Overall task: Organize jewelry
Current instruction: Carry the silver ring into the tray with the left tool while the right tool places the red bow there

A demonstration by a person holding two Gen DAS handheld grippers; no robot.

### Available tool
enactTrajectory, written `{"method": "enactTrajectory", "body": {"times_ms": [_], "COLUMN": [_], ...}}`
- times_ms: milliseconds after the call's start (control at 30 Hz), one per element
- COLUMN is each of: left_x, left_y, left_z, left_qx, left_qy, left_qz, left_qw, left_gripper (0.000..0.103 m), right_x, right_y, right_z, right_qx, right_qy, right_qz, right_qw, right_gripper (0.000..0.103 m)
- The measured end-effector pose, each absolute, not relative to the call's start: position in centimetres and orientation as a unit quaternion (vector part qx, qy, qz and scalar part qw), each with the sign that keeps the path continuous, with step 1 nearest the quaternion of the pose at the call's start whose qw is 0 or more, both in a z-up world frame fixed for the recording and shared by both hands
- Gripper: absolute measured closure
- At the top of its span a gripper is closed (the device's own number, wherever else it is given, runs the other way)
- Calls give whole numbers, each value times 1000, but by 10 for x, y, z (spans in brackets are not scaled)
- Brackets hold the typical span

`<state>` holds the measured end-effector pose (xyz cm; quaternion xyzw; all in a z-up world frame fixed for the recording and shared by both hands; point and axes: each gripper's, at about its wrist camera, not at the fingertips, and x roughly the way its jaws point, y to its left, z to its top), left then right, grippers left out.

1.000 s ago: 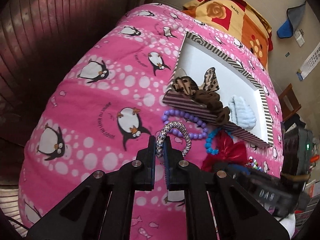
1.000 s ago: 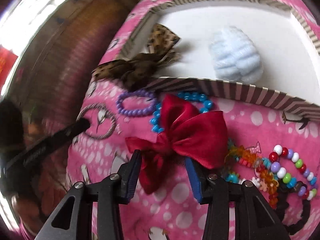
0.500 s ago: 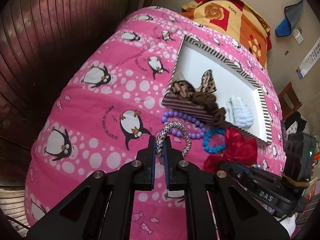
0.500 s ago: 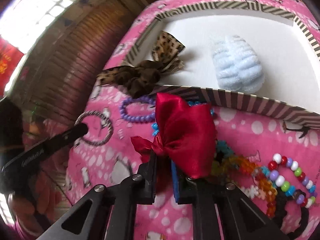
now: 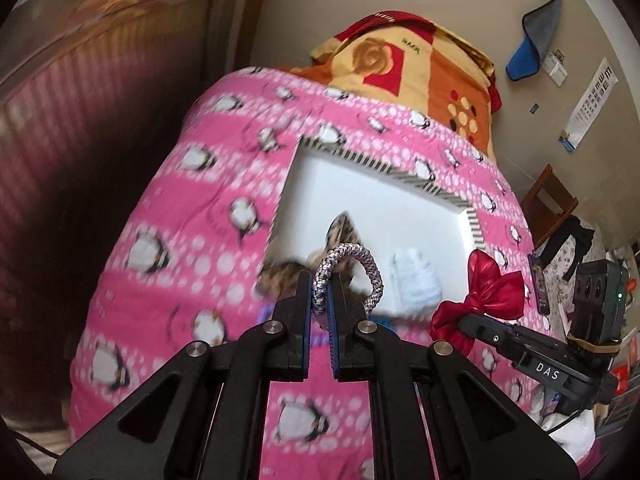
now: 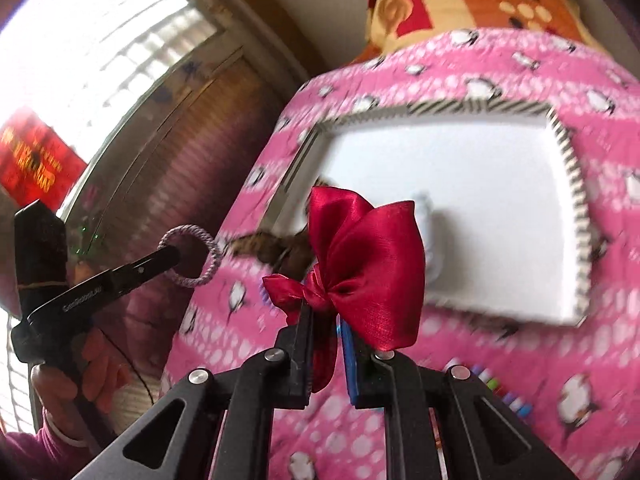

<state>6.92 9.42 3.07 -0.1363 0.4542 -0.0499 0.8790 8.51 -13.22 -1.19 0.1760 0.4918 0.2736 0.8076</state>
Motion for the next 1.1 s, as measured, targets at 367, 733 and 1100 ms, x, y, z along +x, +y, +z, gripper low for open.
{"method": "enactTrajectory", "body": {"times_ms": [367,733,1100], "left_x": [186,259,268], "left_y": [74,79,75], "left_z": [3,-53,-69], "left_qx": [-123,-119,-89], "left_qy": [479,531,538], "left_qz": [-60,-39,-29], "left_qw": [867,838,838], "left_gripper": [97,97,97], "right_x": [173,251,281], "right_y": [-138,-97,-78], "right_z": [-19,-58,-76], "right_qx": [128,90,62], "right_qy": [501,537,546], "right_qz": [231,244,234], "right_qw": [824,802,802], "right_gripper": [91,91,69]}}
